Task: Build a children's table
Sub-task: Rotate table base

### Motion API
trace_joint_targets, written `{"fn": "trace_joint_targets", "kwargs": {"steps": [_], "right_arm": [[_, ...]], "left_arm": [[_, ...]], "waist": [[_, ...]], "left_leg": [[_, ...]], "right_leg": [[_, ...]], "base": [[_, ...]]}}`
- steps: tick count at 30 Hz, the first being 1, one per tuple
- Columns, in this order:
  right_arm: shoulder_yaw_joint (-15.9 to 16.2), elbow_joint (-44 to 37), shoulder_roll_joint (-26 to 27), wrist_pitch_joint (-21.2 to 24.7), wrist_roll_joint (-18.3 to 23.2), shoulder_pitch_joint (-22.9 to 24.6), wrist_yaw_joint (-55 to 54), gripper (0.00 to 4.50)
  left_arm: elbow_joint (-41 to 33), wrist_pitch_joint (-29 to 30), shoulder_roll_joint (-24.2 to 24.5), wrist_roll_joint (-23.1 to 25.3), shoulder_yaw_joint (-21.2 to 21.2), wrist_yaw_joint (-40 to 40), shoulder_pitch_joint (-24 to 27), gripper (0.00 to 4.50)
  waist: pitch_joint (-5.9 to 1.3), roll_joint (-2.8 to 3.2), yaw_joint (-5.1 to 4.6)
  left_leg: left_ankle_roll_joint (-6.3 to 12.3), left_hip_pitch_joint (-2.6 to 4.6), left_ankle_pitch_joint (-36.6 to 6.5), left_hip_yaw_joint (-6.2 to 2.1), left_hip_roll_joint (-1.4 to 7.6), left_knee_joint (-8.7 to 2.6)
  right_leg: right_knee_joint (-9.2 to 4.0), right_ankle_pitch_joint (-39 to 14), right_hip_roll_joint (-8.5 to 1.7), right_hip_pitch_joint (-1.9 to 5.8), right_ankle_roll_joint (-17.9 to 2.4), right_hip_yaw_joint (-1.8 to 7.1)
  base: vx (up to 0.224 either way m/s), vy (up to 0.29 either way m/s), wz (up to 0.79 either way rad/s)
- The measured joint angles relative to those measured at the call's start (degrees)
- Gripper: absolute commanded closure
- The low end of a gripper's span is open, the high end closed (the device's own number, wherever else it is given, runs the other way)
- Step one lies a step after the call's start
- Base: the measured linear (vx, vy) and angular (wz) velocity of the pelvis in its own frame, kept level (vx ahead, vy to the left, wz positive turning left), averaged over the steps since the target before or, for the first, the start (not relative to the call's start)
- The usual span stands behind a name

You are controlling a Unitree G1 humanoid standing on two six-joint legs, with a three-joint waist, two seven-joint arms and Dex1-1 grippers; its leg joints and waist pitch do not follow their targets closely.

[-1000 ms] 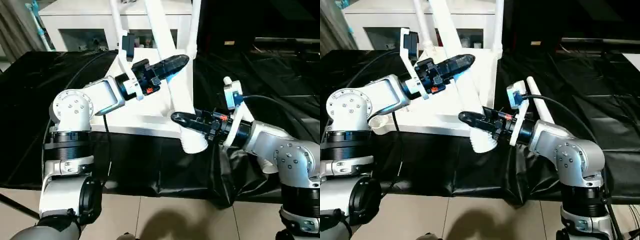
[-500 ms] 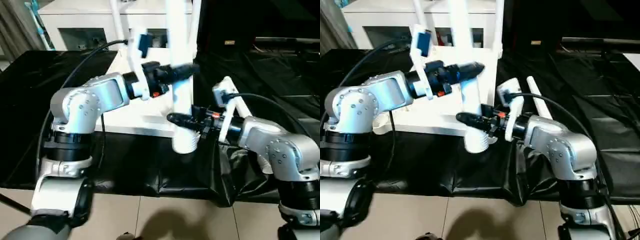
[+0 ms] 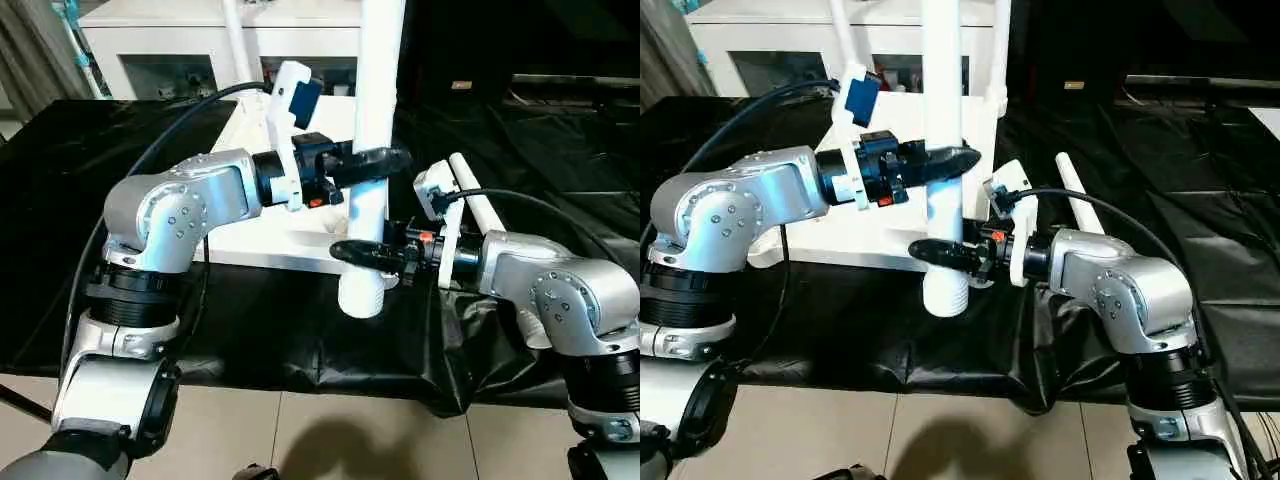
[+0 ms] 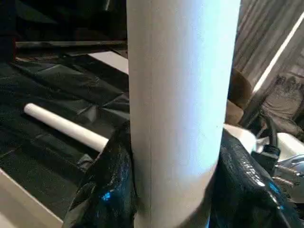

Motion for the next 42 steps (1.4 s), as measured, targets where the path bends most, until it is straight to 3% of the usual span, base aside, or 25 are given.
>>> {"fn": "trace_joint_targets", "kwargs": {"steps": [1, 12, 20, 22, 24, 26, 28, 33, 36, 39, 40, 42], "right_arm": [[0.05, 0.00, -0.16, 0.06, 0.01, 0.00, 0.06, 1.74], [0.52, 0.71, 0.08, 0.30, 0.54, -0.12, 0.94, 2.51], [0.70, 1.08, 0.37, -0.22, 0.48, -0.20, 0.94, 2.61], [0.69, 1.55, 0.75, -0.54, 0.49, -0.27, 0.90, 2.61], [0.68, 1.86, 0.88, -0.82, 0.43, -0.28, 0.58, 2.61], [-0.42, 2.59, 1.65, -1.02, 0.18, -0.22, -1.11, 2.62], [-3.52, 3.72, 3.89, -1.69, 0.00, -0.13, -4.35, 2.63], [-8.55, 5.25, 6.87, -3.90, -0.03, -0.08, -10.73, 2.63], [-12.04, 8.18, 7.24, -8.66, -2.35, -0.08, -17.17, 2.63], [-12.03, 9.24, 4.43, -10.82, -7.13, 0.74, -19.52, 2.64], [-11.94, 9.01, 3.40, -11.28, -8.00, 1.84, -19.35, 2.64], [-11.97, 8.82, 3.09, -11.28, -8.44, 3.24, -19.27, 2.64]], "left_arm": [[0.00, -0.11, -0.01, 0.06, -0.13, -0.05, 0.00, 2.68], [0.20, -1.47, -0.04, 1.22, -0.20, -0.63, 0.00, 2.68], [0.21, -1.50, 0.00, 1.44, -0.12, -0.59, 0.01, 2.68], [0.21, -1.52, -0.16, 1.62, 0.24, -0.32, 0.14, 1.98], [0.24, -1.52, -0.41, 1.58, 0.74, 0.03, 0.31, 1.96], [1.24, -2.33, -2.05, 0.05, 4.27, 0.93, 0.50, 1.70], [3.06, -7.36, -5.98, -1.97, 9.91, 3.89, 0.97, 1.53], [5.28, -13.83, -9.72, -6.15, 17.36, 7.06, 2.68, 1.32], [5.71, -16.25, -4.77, 0.49, 10.68, 3.87, 6.13, 1.32], [9.43, -25.23, 4.75, 16.52, -5.42, -2.79, 8.01, 1.32], [12.48, -30.70, 8.35, 23.61, -13.11, -6.77, 7.97, 1.32], [17.35, -35.25, 9.86, 29.84, -19.49, -10.80, 8.27, 1.15]], "waist": [[0.00, 0.00, 0.01], [0.00, -0.01, 0.02], [-0.01, -0.03, 0.07], [-0.01, -0.02, 0.07], [-0.01, -0.03, 0.06], [0.00, -0.10, 0.04], [-0.02, -0.25, 0.06], [-0.01, -0.45, 0.01], [-0.07, -0.54, 0.04], [-0.07, -0.54, 0.23], [-0.07, -0.54, 0.27], [-0.05, -0.49, 0.01]], "left_leg": [[0.00, 0.00, 0.00, 0.00, 0.00, 0.00], [0.01, -0.01, 0.00, 0.00, 0.00, 0.01], [0.02, -0.04, 0.00, 0.00, 0.00, 0.02], [0.02, -0.05, 0.00, 0.00, 0.00, 0.03], [0.02, -0.08, 0.00, 0.00, 0.00, 0.03], [0.02, -0.11, 0.00, 0.00, 0.00, 0.04], [0.03, -0.21, 0.00, 0.00, 0.00, 0.06], [0.07, -0.21, 0.00, 0.01, 0.00, 0.08], [0.09, -0.08, 0.01, 0.01, 0.01, 0.06], [0.20, -0.16, 0.08, 0.02, 0.01, 0.05], [0.21, -0.13, 0.08, 0.04, 0.00, 0.03], [0.19, -0.18, 0.09, 0.09, -0.02, 0.04]], "right_leg": [[0.00, 0.00, 0.00, 0.00, 0.00, 0.00], [0.03, 0.00, 0.00, 0.00, 0.00, 0.00], [0.04, 0.00, 0.00, 0.00, 0.00, 0.00], [0.05, 0.00, 0.00, 0.00, 0.00, 0.00], [0.05, 0.00, 0.00, 0.00, 0.00, 0.00], [0.06, 0.00, 0.00, 0.00, 0.00, 0.00], [0.07, 0.00, 0.00, 0.01, -0.01, 0.00], [0.05, 0.01, 0.00, 0.00, 0.01, 0.00], [0.05, 0.03, -0.01, -0.05, 0.05, -0.01], [0.02, 0.09, -0.06, -0.13, 0.20, -0.02], [-0.01, 0.07, -0.09, -0.10, 0.27, -0.01], [-0.02, 0.12, -0.12, -0.14, 0.37, 0.03]], "base": [[0.000, 0.000, 0.00], [0.000, 0.000, 0.00], [0.000, 0.000, 0.00], [0.000, 0.000, 0.00], [0.000, 0.000, 0.00], [0.000, 0.000, 0.00], [0.000, 0.000, 0.00], [0.000, 0.000, 0.00], [0.000, 0.000, 0.00], [0.000, 0.000, 0.00], [0.000, 0.000, 0.00], [0.000, 0.000, 0.00]]}}
